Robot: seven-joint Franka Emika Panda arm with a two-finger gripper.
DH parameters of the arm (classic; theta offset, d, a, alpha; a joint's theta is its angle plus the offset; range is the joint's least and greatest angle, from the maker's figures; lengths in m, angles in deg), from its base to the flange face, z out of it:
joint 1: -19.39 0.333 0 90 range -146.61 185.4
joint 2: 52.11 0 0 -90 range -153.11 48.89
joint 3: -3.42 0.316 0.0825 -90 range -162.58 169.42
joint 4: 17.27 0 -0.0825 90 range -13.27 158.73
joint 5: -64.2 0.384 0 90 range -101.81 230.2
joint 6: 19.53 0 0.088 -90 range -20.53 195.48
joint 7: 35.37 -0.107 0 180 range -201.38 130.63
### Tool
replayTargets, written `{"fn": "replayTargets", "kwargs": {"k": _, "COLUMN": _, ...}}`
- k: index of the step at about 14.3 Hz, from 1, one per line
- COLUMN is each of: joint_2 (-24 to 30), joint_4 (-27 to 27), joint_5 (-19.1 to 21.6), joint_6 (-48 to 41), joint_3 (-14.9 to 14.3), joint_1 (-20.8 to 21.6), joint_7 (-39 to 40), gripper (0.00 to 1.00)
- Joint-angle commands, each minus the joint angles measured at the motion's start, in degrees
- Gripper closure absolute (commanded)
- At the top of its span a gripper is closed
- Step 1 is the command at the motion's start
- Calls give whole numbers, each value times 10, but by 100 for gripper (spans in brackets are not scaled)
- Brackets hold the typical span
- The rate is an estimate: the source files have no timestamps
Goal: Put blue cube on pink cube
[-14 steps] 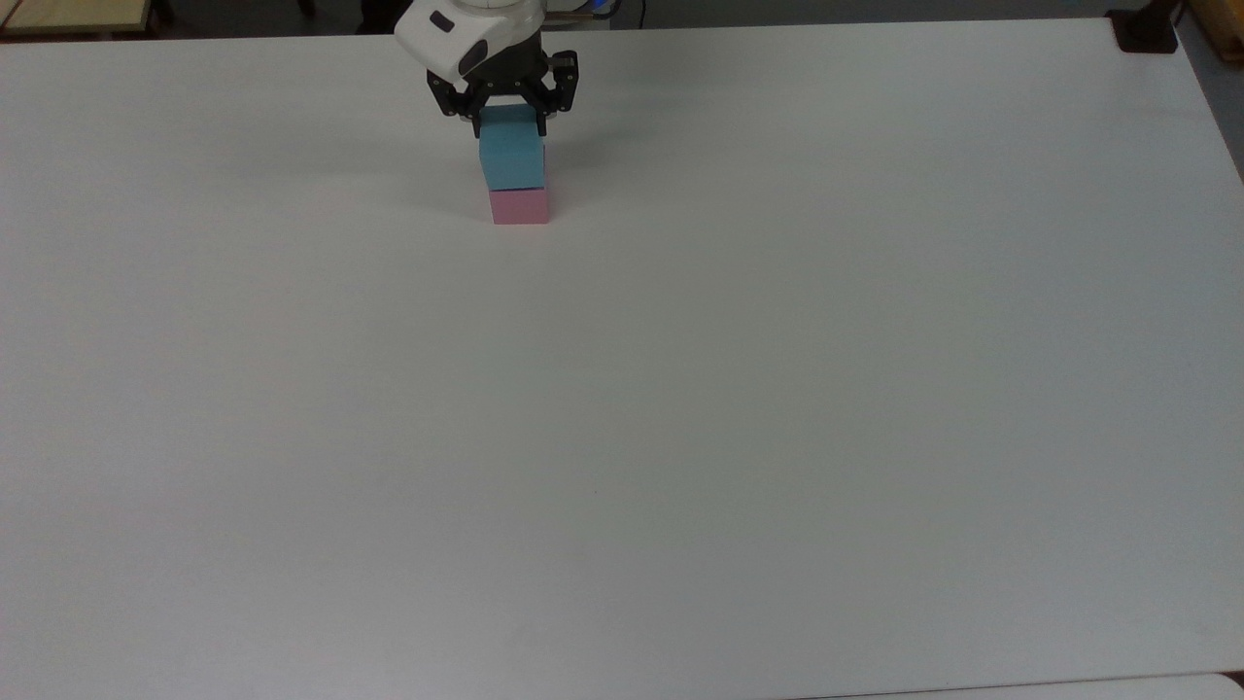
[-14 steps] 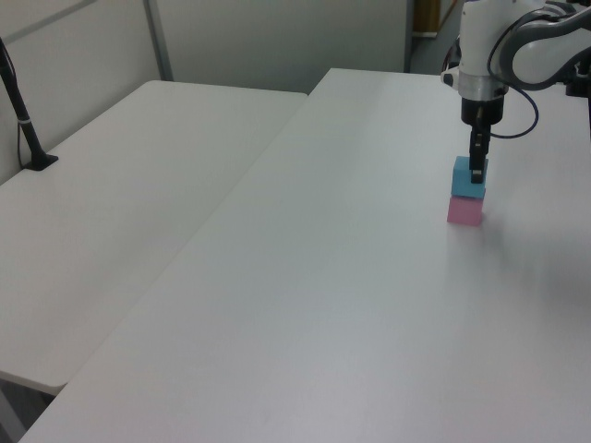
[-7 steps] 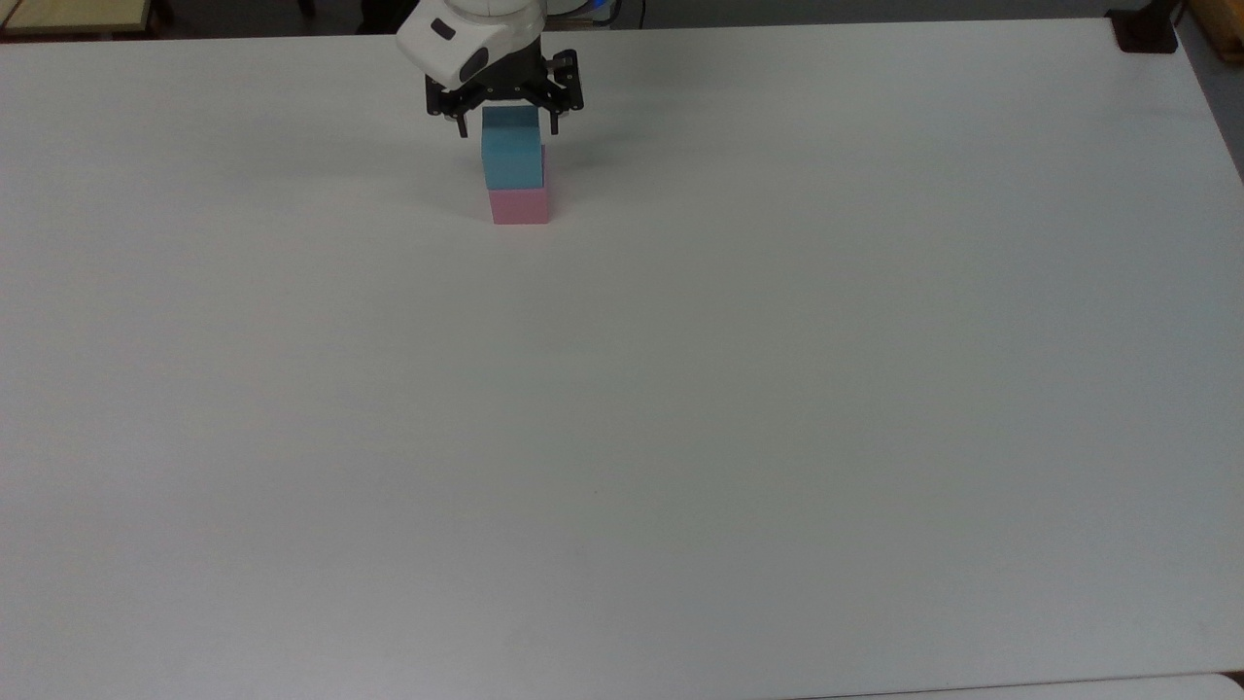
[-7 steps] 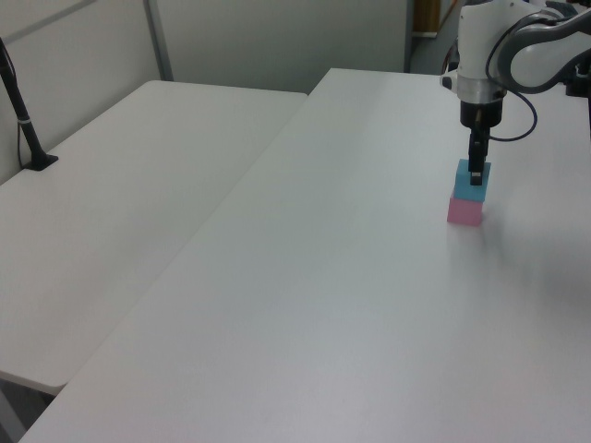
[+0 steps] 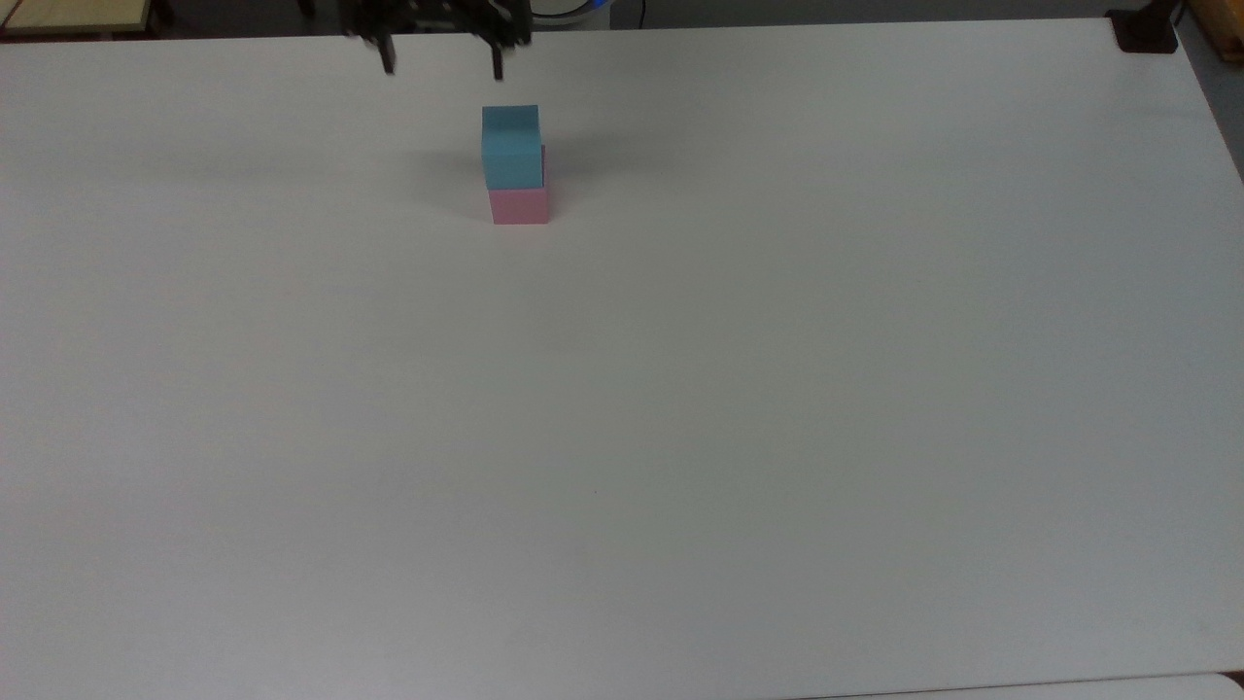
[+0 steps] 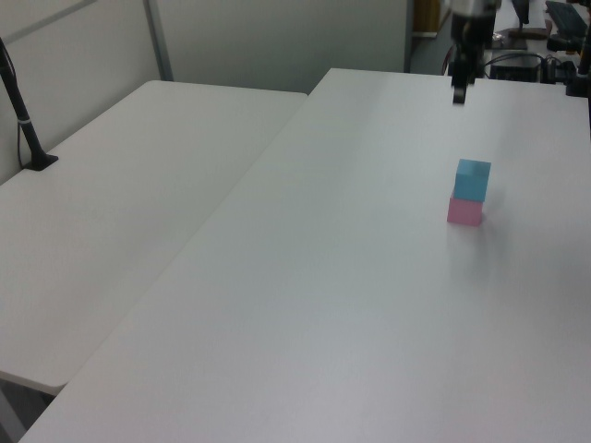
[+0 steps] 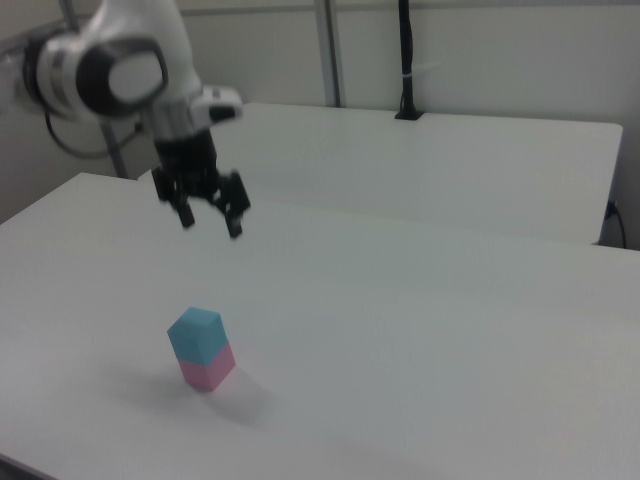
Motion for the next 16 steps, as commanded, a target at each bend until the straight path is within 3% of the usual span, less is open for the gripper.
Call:
{"fn": "replayTargets", "kwargs": {"k": 1, "joint_2": -50, "joint_4": -153, "joint_5": 11, "joint_6": -87, "joint_3": -17, "joint_1": -1, "joint_7": -5, "gripper": 0}}
{"fn": "replayTargets", "kwargs": {"k": 6, "joint_2": -76, "joint_4": -212, "joint_5": -10, "joint_6": -91, "joint_3": -19, "joint_1": 5, "joint_7": 9, "gripper": 0}}
{"fn": "replayTargets", "kwargs": {"k": 11, "joint_2": -77, "joint_4": -207, "joint_5": -3, "joint_6": -89, "joint_3": -54, "joint_1": 38, "joint_7": 8, "gripper": 0}}
{"fn": "replayTargets", "kwargs": {"k": 16, "joint_2": -77, "joint_4": -207, "joint_5": 14, "joint_6": -68, "joint_3": -59, "joint_1": 33, "joint_7": 6, "gripper": 0}}
